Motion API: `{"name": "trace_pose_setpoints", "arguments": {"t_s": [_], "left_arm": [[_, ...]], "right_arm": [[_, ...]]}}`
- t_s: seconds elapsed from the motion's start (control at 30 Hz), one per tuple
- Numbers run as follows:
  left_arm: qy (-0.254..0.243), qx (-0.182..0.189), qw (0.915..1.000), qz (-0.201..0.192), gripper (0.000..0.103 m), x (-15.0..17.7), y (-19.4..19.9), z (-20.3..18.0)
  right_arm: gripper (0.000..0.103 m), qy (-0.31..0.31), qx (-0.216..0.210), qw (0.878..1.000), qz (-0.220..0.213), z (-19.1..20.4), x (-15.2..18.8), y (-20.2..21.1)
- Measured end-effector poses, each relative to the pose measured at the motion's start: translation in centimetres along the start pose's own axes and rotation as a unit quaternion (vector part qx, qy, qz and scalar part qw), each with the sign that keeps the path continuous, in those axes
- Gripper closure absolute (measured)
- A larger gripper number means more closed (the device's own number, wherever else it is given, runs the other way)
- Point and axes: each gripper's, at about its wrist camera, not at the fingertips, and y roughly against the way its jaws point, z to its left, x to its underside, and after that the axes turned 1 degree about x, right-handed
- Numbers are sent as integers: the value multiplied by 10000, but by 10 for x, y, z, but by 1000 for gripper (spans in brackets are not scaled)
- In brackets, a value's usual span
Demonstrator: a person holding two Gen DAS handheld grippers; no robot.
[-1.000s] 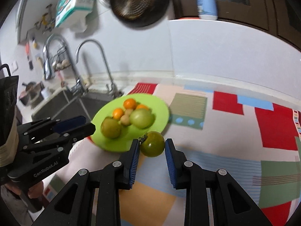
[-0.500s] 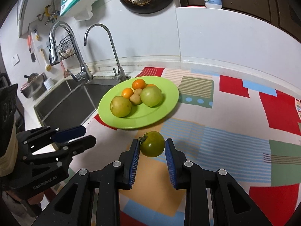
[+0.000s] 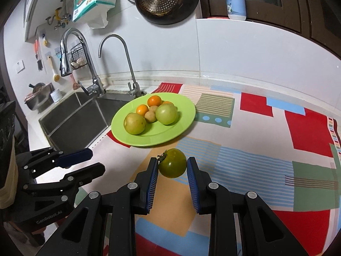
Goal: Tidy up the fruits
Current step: 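Swing the held orange and green tomato away from the plate with both tools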
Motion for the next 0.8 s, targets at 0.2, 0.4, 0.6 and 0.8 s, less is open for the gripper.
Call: {"name": "trace_pose_setpoints", "arguments": {"t_s": [0.2, 0.4, 0.6, 0.8], "left_arm": [[-111, 58, 9999, -44, 67, 0, 6, -13], [-315, 193, 9992, -115, 65, -3, 11, -35], [-597, 341, 9975, -169, 59, -2, 20, -56], [-868, 602, 9943, -162, 56, 2, 28, -77]], "right_arm": [[74, -40, -15, 10000, -49, -6, 3, 10], [74, -113, 75, 9998, -134, -18, 7, 24], [74, -199, 198, 9993, -234, -29, 14, 43], [74, -266, 304, 9989, -252, -35, 26, 62]]}}
